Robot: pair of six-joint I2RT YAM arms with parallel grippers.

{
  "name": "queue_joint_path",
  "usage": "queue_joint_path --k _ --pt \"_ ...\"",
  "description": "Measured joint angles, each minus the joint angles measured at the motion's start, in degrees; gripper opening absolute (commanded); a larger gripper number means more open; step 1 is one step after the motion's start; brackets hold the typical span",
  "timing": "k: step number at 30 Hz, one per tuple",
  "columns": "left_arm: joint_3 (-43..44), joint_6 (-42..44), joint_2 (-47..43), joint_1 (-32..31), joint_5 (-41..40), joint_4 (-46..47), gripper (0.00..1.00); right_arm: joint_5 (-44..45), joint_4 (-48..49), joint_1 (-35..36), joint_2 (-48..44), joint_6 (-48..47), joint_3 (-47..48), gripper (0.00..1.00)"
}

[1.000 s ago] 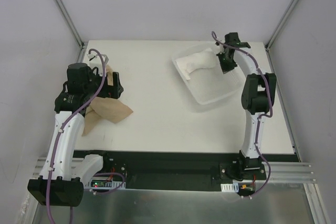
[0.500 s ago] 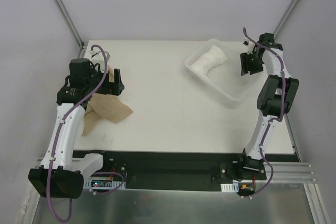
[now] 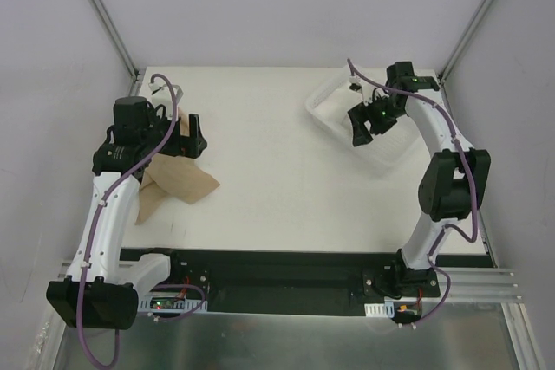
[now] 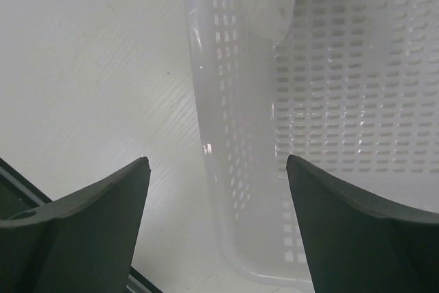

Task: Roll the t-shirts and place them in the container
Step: Move the bin to the corner of the board.

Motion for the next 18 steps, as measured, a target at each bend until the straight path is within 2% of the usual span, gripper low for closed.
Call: queue_joint_path --k 6,9,16,18 --pt "-0.07 0.04 -1.77 0.00 0.33 0.00 0.99 4.31 0.20 0.74 7.08 -2.23 -0.83 0.83" --pt "-0.48 0.13 -2.67 0.00 0.33 0.00 0.99 6.05 0.13 1.51 9.44 -3.34 -0.04 0.76" --pt "-1.42 0.66 -3.43 1.97 0.37 -0.02 0.99 10.34 1.70 3.85 13.60 -1.07 3.54 0.41" --pt "-1.42 0.66 -3.43 2.43 0.37 0.00 0.99 12.90 3.10 3.82 13.70 0.72 3.52 0.36"
